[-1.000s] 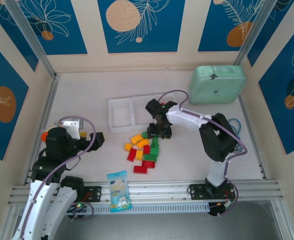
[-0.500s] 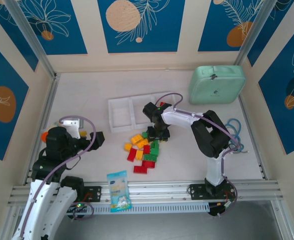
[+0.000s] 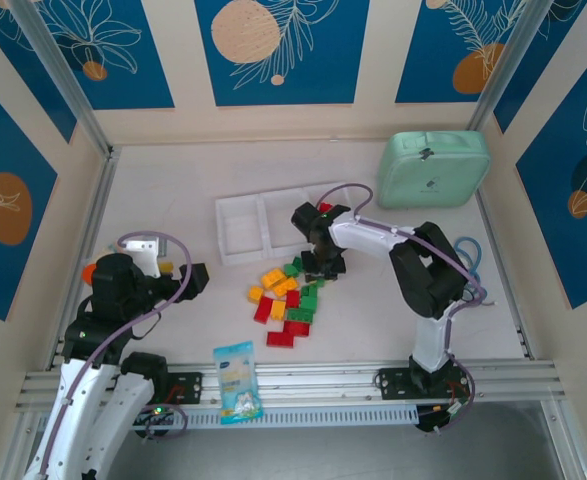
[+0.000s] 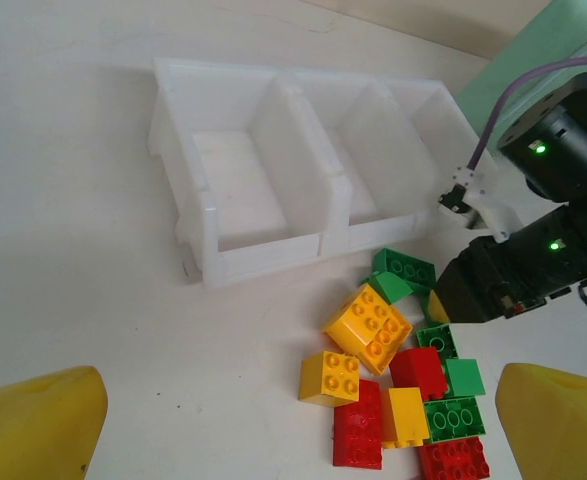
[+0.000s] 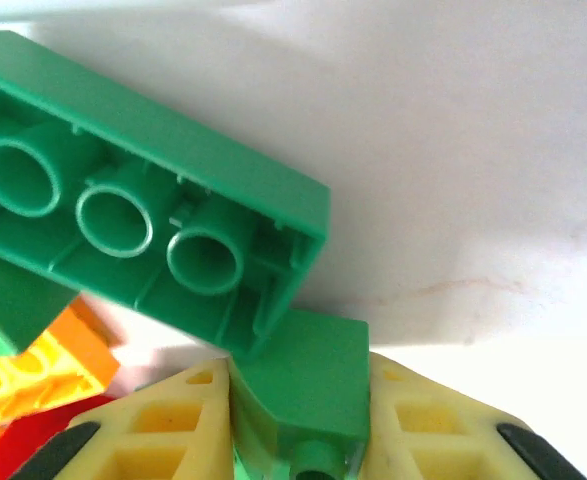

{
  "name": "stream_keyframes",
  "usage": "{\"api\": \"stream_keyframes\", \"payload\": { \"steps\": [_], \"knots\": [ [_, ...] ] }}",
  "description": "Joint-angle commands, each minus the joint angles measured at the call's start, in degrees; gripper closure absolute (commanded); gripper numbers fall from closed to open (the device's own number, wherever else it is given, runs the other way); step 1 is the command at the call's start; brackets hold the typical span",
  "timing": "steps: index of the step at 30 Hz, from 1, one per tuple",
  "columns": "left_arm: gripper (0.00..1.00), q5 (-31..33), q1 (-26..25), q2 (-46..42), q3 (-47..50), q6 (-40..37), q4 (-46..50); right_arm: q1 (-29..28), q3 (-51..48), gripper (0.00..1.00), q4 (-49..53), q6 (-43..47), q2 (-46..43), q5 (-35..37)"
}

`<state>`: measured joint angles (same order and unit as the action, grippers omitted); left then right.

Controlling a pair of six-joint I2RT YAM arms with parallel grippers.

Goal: Sort the legos into containers by color
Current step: Pick up the lego from the center of the table, then place the lego in the container.

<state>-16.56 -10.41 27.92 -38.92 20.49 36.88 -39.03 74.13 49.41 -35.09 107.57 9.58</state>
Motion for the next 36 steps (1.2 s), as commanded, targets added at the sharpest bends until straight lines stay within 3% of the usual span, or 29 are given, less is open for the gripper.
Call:
{"api": "stream_keyframes", "payload": {
  "steps": [1, 8, 18, 23, 28, 34, 36],
  "knots": [
    [0.01, -1.5, -0.2, 0.1, 0.4, -0.7, -0.6, -0.4, 1.7, 0.74, 3.8, 1.5, -6.4, 2.0],
    [0.01, -1.9, -0.3, 0.0, 0.4, -0.6, -0.7, 0.1, 11.9, 0.74, 4.9, 5.6, -8.9, 2.4],
    [0.01, -2.8, -0.3, 0.2, 0.5, -0.5, -1.0, 3.8, 32.6, 0.75, 2.4, 9.0, 7.7, -2.9],
    [0.01, -2.9, -0.3, 0.3, 0.5, -0.5, -1.1, 6.0, 39.2, 0.74, 1.6, 7.0, 15.8, -8.9],
    [0.01, -3.2, -0.3, 0.5, 0.6, -0.5, -1.2, 6.7, 43.4, 0.63, 3.0, 6.2, 20.1, -10.0],
    [0.01, -3.0, -0.2, 1.1, 0.7, -0.4, -1.2, 6.3, 42.9, 0.36, 3.1, 5.8, 18.6, -9.8],
    [0.01, -3.0, -0.2, 1.1, 0.6, -0.4, -1.2, 6.1, 42.5, 0.31, 3.6, 5.6, 17.5, -9.9]
  ]
}}
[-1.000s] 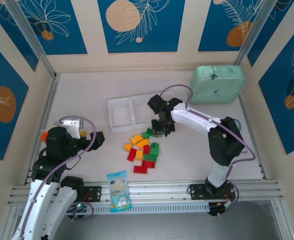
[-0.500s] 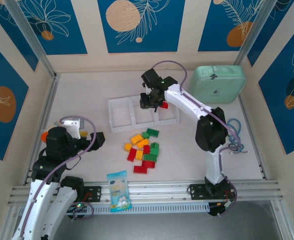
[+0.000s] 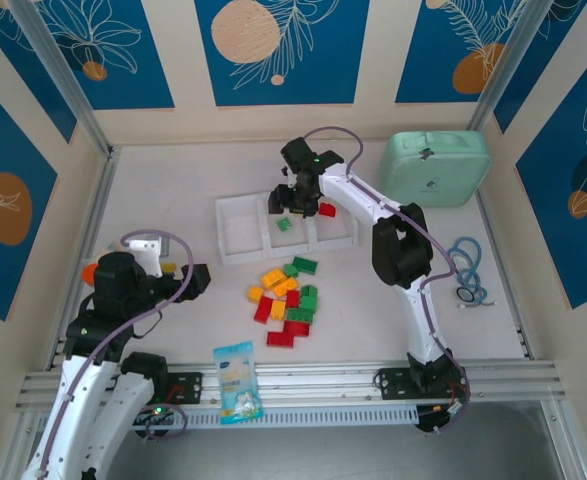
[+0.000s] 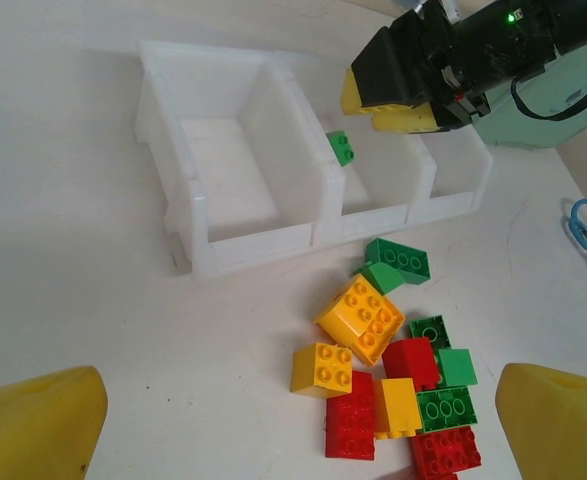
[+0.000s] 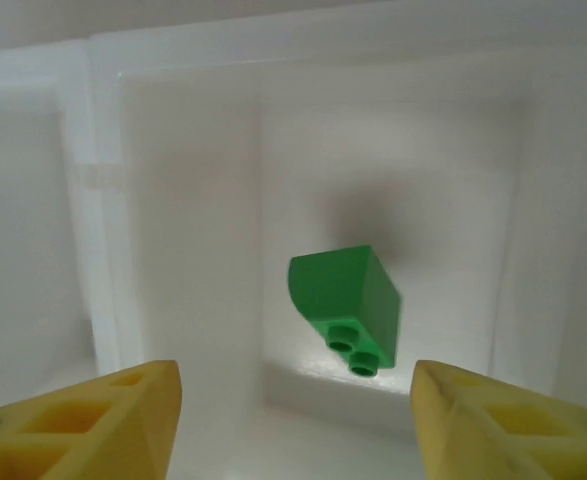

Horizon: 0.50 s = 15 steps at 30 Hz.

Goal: Sort the legos into containers by color
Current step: Place the lego in the container, then pick up the lego from the center of the table.

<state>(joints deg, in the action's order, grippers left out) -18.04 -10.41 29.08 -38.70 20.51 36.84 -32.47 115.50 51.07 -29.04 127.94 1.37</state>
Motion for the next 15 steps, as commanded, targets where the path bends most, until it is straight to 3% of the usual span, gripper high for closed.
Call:
{"api": "stream_keyframes", "payload": {
  "steps": [1, 10, 15],
  "knots": [
    [0.01, -1.5, -0.2, 0.0, 0.4, -0.4, -1.2, -0.6, 1.1, 0.30, 2.8, -0.5, -3.3, -2.1],
    [0.01, -1.4, -0.3, -0.1, 0.4, -0.4, -1.2, -2.2, -13.1, 0.28, 4.6, 0.1, -16.7, -1.2],
    [0.01, -1.3, -0.3, -0.1, 0.4, -0.3, -1.2, -4.6, -27.8, 0.28, -2.4, 11.2, -26.6, -2.5]
  ]
}}
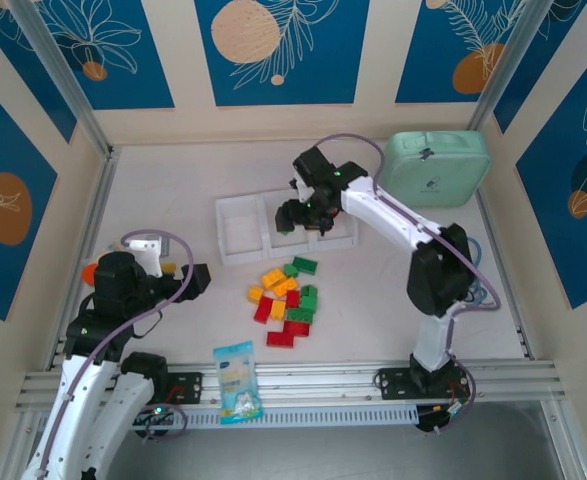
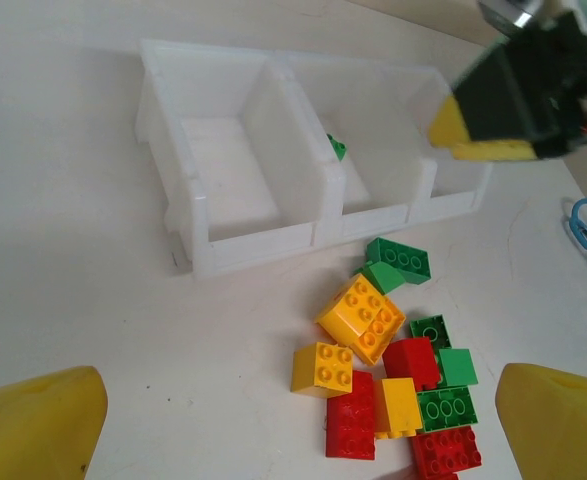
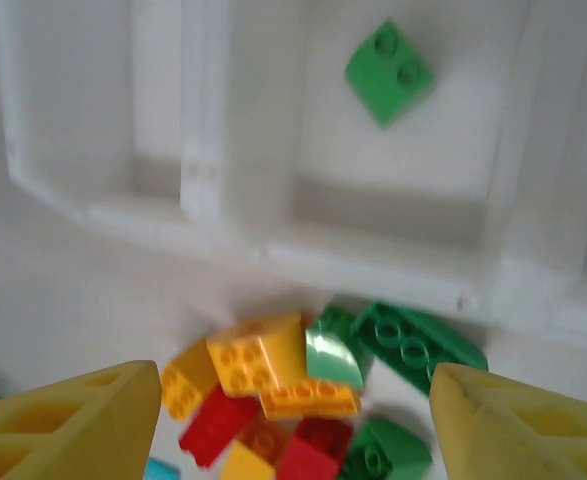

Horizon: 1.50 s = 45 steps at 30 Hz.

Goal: Sort the legos into containers by color
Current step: Pick up the lego from the center of the table.

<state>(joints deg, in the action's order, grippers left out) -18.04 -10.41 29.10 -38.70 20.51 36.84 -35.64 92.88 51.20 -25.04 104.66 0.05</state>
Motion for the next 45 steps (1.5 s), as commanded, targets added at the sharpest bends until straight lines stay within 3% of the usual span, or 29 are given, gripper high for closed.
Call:
{"api": "stream_keyframes", "payload": {
  "steps": [1, 6, 9, 22, 26, 38, 45],
  "knots": [
    [0.01, -1.4, -0.2, 0.0, 0.4, -0.3, -1.2, -2.1, -7.9, 0.28, -3.7, 10.6, -4.9, -0.4],
    [0.01, -1.6, -0.2, -0.2, 0.4, -0.3, -1.2, -4.6, -18.3, 0.28, -9.0, 23.1, -10.3, 5.0],
    [0.01, -1.1, -0.3, -0.2, 0.4, -0.2, -1.2, -4.5, -23.1, 0.28, -14.0, 26.3, -12.4, 4.3],
    [0.01, -1.0, -0.2, 0.3, 0.4, -0.3, -1.1, -2.0, -22.0, 0.35, -15.9, 25.7, -3.4, 7.3],
    [0.01, -0.8, -0.3, 0.5, 0.5, -0.3, -1.1, -0.8, -21.6, 0.35, -16.1, 26.7, -2.2, 5.4],
    [0.01, -1.6, -0.3, 1.0, 0.5, -0.3, -1.2, -0.8, -20.2, 0.29, -16.4, 28.5, 1.7, 7.8],
    [0.01, -2.2, -0.3, 1.2, 0.6, -0.3, -1.5, -0.5, -19.7, 0.38, -15.4, 27.8, 3.6, 7.1]
  ]
}}
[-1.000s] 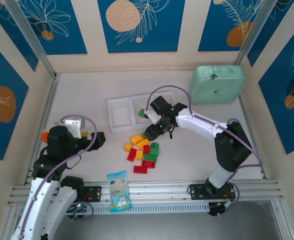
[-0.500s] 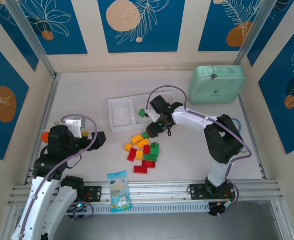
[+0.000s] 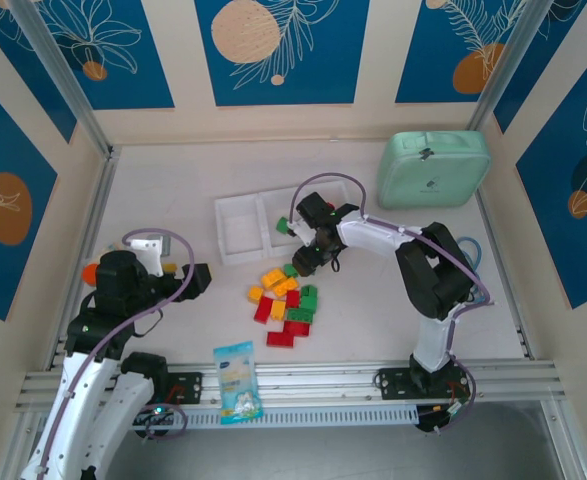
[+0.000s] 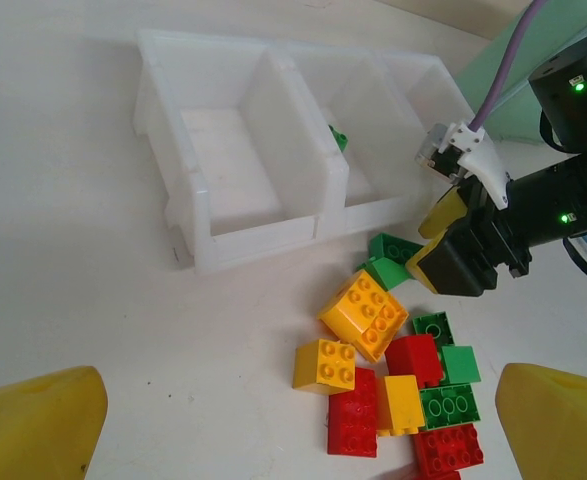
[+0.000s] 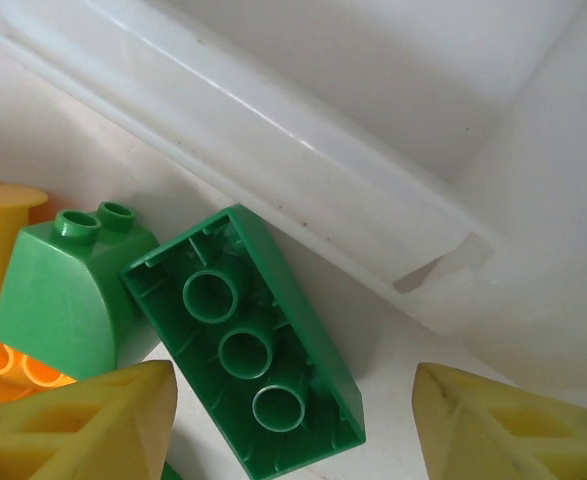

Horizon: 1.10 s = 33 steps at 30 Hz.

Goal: Sort the legos into containers by color
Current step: Pick up the lego from the center of the table.

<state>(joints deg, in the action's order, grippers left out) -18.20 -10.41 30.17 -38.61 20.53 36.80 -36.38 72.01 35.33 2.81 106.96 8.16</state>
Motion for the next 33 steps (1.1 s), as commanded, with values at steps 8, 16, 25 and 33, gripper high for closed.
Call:
{"api": "stream_keyframes", "payload": {
  "steps": [8, 16, 25, 33],
  "knots": [
    [0.01, -2.5, -0.2, 0.5, 0.5, -0.3, -1.7, -0.9, 0.4, 0.41, 0.5, -0.5, 2.9, -0.9],
    [0.01, -2.5, -0.3, 0.5, 0.5, -0.3, -1.6, -1.5, 0.3, 0.36, 1.0, -0.5, 4.2, -0.6],
    [0.01, -2.5, -0.3, 0.5, 0.6, -0.3, -1.6, -1.5, -0.2, 0.47, 0.9, -1.0, 4.2, -0.9],
    [0.01, -2.2, -0.2, 0.2, 0.5, -0.3, -1.6, -1.8, -1.6, 0.66, 1.9, -1.5, 1.5, -0.3]
  ]
}}
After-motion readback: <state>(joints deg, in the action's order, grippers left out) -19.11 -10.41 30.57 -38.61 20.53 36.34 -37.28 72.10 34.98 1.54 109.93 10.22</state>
